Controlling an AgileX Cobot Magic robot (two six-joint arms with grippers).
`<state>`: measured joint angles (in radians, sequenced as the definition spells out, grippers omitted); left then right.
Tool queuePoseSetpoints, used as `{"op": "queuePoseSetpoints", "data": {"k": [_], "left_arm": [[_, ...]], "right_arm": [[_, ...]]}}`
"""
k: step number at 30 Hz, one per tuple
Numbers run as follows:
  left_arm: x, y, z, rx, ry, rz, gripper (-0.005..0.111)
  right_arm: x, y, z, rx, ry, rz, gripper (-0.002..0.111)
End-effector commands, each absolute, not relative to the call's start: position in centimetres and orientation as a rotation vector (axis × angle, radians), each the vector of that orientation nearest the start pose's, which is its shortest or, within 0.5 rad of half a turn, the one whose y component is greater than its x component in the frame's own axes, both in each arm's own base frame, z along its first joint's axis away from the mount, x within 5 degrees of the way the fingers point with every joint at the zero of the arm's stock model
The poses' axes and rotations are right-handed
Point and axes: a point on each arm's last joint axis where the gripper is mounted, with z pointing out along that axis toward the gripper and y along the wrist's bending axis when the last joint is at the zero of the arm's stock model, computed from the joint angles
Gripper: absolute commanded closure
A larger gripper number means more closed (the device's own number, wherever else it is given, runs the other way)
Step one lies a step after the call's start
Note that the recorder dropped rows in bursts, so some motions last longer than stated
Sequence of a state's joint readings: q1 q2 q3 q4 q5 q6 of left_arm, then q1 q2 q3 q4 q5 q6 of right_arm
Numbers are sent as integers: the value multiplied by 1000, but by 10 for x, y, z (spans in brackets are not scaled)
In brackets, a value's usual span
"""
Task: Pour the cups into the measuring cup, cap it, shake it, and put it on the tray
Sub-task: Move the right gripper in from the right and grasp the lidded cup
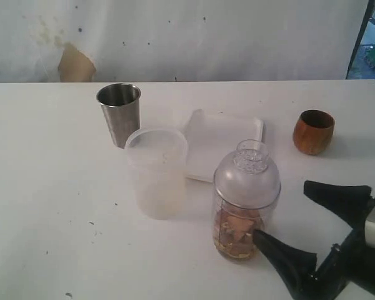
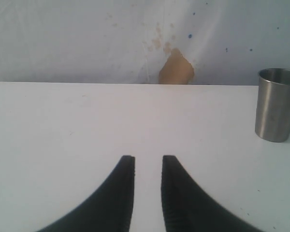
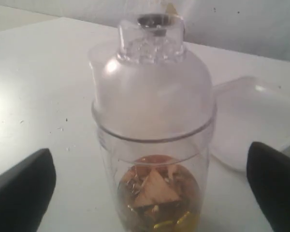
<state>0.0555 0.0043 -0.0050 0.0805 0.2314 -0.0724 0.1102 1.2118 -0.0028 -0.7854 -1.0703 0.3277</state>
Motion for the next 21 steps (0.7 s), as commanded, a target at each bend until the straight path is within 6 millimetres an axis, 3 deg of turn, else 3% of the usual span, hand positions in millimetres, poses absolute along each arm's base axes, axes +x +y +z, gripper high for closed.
{"op": "queuePoseSetpoints", "data": {"k": [1, 13, 21], "left_arm": [[55, 5, 192, -63, 1714, 54, 86], [55, 5, 192, -63, 1714, 54, 86], [55, 5, 192, -63, 1714, 54, 86]], "right_arm": [[143, 73, 155, -678, 1716, 622, 3], [177, 81, 129, -689, 1769, 711, 3], [196, 88, 115, -816, 1749, 740, 3]]}}
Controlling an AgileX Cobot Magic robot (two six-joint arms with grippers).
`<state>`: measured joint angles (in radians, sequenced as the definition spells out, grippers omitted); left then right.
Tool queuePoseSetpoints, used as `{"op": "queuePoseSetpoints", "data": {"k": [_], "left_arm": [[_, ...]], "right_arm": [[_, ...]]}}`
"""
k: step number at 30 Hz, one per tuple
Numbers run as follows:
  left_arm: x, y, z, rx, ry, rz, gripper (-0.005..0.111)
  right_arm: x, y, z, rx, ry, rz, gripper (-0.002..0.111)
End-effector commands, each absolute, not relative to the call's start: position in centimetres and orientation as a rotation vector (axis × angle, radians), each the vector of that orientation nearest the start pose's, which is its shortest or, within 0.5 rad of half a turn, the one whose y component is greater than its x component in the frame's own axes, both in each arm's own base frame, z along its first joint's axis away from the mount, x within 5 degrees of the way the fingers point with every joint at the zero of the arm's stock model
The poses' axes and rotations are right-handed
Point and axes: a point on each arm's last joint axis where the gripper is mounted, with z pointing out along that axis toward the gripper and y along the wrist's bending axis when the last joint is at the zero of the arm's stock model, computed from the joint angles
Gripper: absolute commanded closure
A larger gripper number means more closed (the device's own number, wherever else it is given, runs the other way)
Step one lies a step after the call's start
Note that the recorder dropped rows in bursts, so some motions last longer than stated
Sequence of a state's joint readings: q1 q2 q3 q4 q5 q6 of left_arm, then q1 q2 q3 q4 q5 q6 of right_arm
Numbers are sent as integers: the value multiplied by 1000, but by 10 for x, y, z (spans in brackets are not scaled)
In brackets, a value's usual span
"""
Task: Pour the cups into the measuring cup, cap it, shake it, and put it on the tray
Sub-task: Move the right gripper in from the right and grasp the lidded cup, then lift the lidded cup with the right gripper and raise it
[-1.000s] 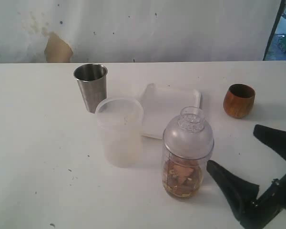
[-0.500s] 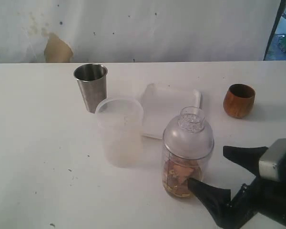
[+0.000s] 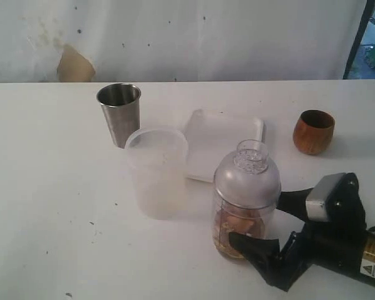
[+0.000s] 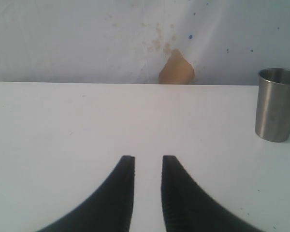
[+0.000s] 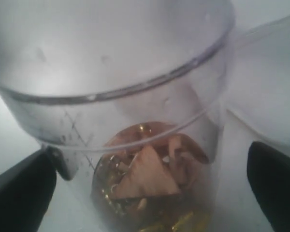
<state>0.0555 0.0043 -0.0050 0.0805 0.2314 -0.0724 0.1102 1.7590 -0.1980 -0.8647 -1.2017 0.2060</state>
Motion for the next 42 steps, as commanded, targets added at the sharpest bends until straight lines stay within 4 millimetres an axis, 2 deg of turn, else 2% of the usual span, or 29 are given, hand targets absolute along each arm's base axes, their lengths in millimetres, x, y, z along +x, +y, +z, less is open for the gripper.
{"op": "queuePoseSetpoints", "data": {"k": [1, 8, 12, 17, 20, 35, 36, 38, 39, 42], "left_arm": [[55, 5, 192, -63, 1714, 54, 86], [55, 5, 192, -63, 1714, 54, 86], [55, 5, 192, -63, 1714, 54, 86], [55, 5, 192, -63, 1714, 54, 86], [55, 5, 192, -63, 1714, 54, 86], [55, 5, 192, -63, 1714, 54, 86], [55, 5, 192, -63, 1714, 54, 86], [55, 5, 192, -63, 1714, 54, 86], [55, 5, 192, -63, 1714, 54, 86], [55, 5, 192, -63, 1714, 54, 86]], "right_arm": [[199, 89, 113, -818, 1750, 742, 3], [222, 93, 108, -849, 1718, 746, 3], [226, 95, 110, -858, 1700, 742, 3], [232, 111, 115, -917, 1637, 760, 3], [237, 114, 118, -922, 1615, 755, 3], [238, 113, 118, -900, 1622, 748, 5], [239, 113, 118, -894, 1624, 745, 8], [239, 113, 118, -894, 1624, 745, 23], [238, 113, 118, -903, 1621, 749, 42], [238, 114, 118, -908, 1620, 752, 82]]}}
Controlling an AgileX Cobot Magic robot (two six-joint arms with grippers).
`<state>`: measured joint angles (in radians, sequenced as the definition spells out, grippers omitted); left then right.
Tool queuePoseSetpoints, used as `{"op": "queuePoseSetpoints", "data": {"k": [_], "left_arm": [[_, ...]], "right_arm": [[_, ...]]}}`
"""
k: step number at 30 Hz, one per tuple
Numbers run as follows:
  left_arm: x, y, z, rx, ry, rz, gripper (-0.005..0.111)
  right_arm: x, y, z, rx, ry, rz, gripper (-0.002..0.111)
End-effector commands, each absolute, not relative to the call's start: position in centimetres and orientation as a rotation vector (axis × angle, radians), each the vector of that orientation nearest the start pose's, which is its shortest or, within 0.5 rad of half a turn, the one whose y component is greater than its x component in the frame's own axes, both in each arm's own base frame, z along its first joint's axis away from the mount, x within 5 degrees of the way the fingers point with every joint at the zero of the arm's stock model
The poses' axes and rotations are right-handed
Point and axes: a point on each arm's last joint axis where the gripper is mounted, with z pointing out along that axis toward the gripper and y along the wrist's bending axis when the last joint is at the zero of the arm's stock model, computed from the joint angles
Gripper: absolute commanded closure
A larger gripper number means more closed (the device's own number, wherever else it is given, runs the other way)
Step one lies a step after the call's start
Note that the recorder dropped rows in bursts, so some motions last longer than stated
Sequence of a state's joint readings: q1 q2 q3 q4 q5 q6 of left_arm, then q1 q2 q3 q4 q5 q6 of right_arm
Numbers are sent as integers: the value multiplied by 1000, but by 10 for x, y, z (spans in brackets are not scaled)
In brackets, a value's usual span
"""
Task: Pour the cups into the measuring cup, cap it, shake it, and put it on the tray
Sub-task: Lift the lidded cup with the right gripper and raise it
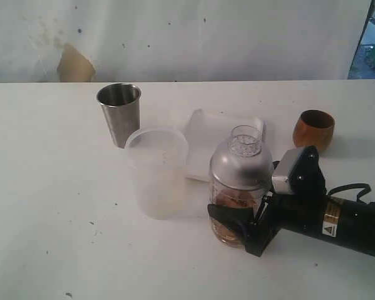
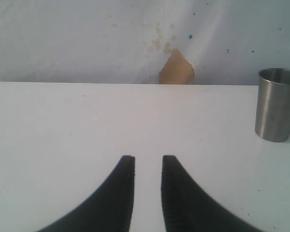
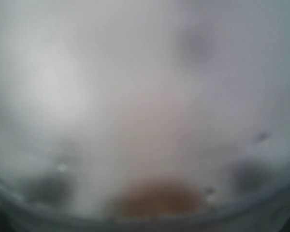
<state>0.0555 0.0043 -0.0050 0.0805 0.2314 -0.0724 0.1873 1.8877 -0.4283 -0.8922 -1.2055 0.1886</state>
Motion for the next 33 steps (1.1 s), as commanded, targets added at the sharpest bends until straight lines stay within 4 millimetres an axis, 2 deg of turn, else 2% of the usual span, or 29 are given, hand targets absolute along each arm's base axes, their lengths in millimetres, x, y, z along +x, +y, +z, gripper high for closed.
{"op": "queuePoseSetpoints", "data": {"k": [1, 2, 3, 11, 15, 18, 20, 21, 23, 25, 26, 28, 29, 30, 32, 33], "left_arm": [[55, 5, 192, -63, 1714, 54, 86], [55, 5, 192, -63, 1714, 54, 86], [55, 5, 192, -63, 1714, 54, 86], [55, 5, 192, -63, 1714, 54, 86], [55, 5, 192, -63, 1714, 54, 86], [55, 5, 192, -63, 1714, 54, 86], [55, 5, 192, -63, 1714, 54, 86], [55, 5, 192, -63, 1714, 54, 86], [55, 5, 192, -63, 1714, 54, 86], [55, 5, 192, -63, 1714, 54, 86], [55, 5, 192, -63, 1714, 54, 86], [55, 5, 192, -63, 1714, 54, 86], [55, 5, 192, -63, 1714, 54, 86], [55, 5, 192, -63, 1714, 54, 86], [55, 5, 192, -63, 1714, 54, 86], [55, 5, 192, -63, 1714, 54, 86]], "right_arm": [[238, 114, 118, -908, 1620, 752, 92], [238, 113, 118, -905, 1621, 750, 103], [238, 113, 118, -892, 1630, 762, 108], [238, 113, 122, -884, 1623, 762, 108], [241, 106, 144, -859, 1550, 699, 108], [250, 91, 167, -677, 1534, 643, 108], [252, 85, 176, -523, 1561, 705, 108], [250, 87, 177, -522, 1573, 755, 108], [239, 100, 182, -715, 1526, 808, 108], [231, 108, 187, -825, 1467, 801, 108], [232, 106, 190, -834, 1467, 741, 108], [246, 90, 191, -643, 1595, 574, 108], [248, 86, 193, -585, 1594, 569, 108], [244, 88, 197, -590, 1537, 624, 108], [230, 102, 202, -753, 1430, 755, 108], [226, 107, 202, -806, 1412, 767, 108]]}}
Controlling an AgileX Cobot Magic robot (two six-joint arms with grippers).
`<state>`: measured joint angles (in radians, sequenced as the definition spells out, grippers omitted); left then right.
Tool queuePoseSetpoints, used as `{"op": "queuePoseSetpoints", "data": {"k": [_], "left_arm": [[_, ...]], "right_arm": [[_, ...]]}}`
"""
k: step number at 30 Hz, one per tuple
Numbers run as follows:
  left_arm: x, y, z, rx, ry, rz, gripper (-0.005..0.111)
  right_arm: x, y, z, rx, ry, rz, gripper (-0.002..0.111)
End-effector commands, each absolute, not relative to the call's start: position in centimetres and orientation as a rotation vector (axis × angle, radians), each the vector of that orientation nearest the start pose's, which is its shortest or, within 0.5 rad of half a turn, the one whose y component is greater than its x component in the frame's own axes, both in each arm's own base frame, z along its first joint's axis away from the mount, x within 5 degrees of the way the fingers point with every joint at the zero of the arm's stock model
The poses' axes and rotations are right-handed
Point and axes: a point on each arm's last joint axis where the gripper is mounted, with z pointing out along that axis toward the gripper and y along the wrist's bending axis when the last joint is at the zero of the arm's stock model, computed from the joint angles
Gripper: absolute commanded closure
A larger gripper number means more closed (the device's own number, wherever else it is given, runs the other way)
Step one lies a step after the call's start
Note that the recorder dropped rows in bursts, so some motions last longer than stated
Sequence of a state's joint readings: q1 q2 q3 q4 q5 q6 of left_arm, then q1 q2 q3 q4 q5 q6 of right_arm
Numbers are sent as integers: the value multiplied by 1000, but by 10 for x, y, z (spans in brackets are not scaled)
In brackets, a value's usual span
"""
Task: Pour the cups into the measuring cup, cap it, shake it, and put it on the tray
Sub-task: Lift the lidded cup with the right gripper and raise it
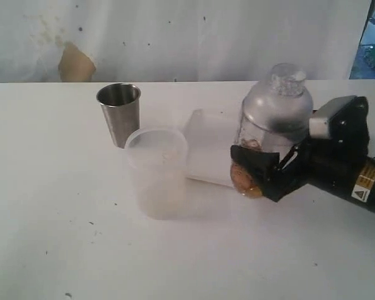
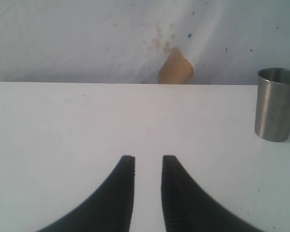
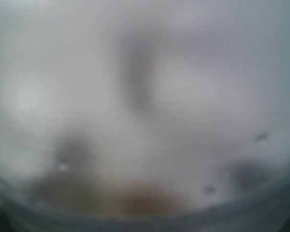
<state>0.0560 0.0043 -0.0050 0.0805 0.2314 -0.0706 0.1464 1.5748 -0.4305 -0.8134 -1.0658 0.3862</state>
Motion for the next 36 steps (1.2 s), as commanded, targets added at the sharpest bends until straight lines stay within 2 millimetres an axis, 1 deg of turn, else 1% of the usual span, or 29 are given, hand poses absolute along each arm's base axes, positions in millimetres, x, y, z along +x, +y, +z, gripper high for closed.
{"op": "queuePoseSetpoints", "data": {"k": [1, 2, 3, 4, 5, 7, 8, 9, 10, 12, 13, 16, 17, 18, 20, 21, 22, 24, 25, 26, 27, 28, 30, 31, 32, 34, 35, 36], "left_arm": [[55, 5, 192, -63, 1714, 54, 86], [55, 5, 192, -63, 1714, 54, 86], [55, 5, 192, -63, 1714, 54, 86], [55, 5, 192, -63, 1714, 54, 86], [55, 5, 192, -63, 1714, 54, 86], [55, 5, 192, -63, 1714, 54, 86], [55, 5, 192, -63, 1714, 54, 86], [55, 5, 192, -63, 1714, 54, 86], [55, 5, 192, -63, 1714, 54, 86], [55, 5, 192, -63, 1714, 54, 86], [55, 5, 192, -63, 1714, 54, 86], [55, 5, 192, -63, 1714, 54, 86], [55, 5, 192, -63, 1714, 54, 86], [55, 5, 192, -63, 1714, 54, 86], [55, 5, 192, -63, 1714, 54, 86], [55, 5, 192, -63, 1714, 54, 86], [55, 5, 192, -63, 1714, 54, 86], [55, 5, 192, -63, 1714, 54, 86], [55, 5, 192, -63, 1714, 54, 86], [55, 5, 192, -63, 1714, 54, 86], [55, 5, 192, -63, 1714, 54, 86], [55, 5, 192, -63, 1714, 54, 86], [55, 5, 192, -63, 1714, 54, 86], [55, 5, 192, -63, 1714, 54, 86], [55, 5, 192, -63, 1714, 54, 86], [55, 5, 192, -63, 1714, 54, 86], [55, 5, 192, -63, 1714, 54, 86], [55, 5, 192, -63, 1714, 54, 86]], "right_arm": [[229, 106, 201, -785, 1447, 718, 108], [234, 101, 199, -740, 1499, 638, 108], [241, 94, 197, -650, 1568, 557, 108], [244, 90, 196, -595, 1599, 532, 108], [241, 93, 197, -633, 1569, 555, 108], [228, 108, 201, -785, 1469, 695, 108], [225, 113, 201, -818, 1457, 721, 108], [226, 112, 201, -808, 1476, 688, 108], [232, 107, 199, -747, 1524, 614, 108], [243, 95, 198, -571, 1596, 508, 108], [244, 95, 199, -555, 1599, 510, 108], [229, 113, 199, -760, 1519, 637, 108], [228, 115, 198, -775, 1535, 627, 108], [231, 112, 197, -762, 1566, 574, 108], [242, 99, 196, -603, 1638, 438, 108], [244, 96, 197, -557, 1639, 436, 108], [241, 100, 200, -580, 1602, 496, 108], [228, 116, 204, -728, 1511, 660, 108], [223, 123, 206, -767, 1479, 700, 108], [224, 123, 207, -744, 1487, 678, 108], [229, 119, 205, -697, 1528, 617, 108], [237, 111, 205, -607, 1563, 517, 108], [246, 97, 204, -489, 1604, 403, 108], [247, 96, 205, -472, 1607, 411, 108], [245, 99, 205, -478, 1601, 472, 108], [236, 112, 207, -601, 1556, 587, 108], [232, 118, 208, -653, 1537, 606, 108], [232, 120, 207, -659, 1547, 583, 108]]}}
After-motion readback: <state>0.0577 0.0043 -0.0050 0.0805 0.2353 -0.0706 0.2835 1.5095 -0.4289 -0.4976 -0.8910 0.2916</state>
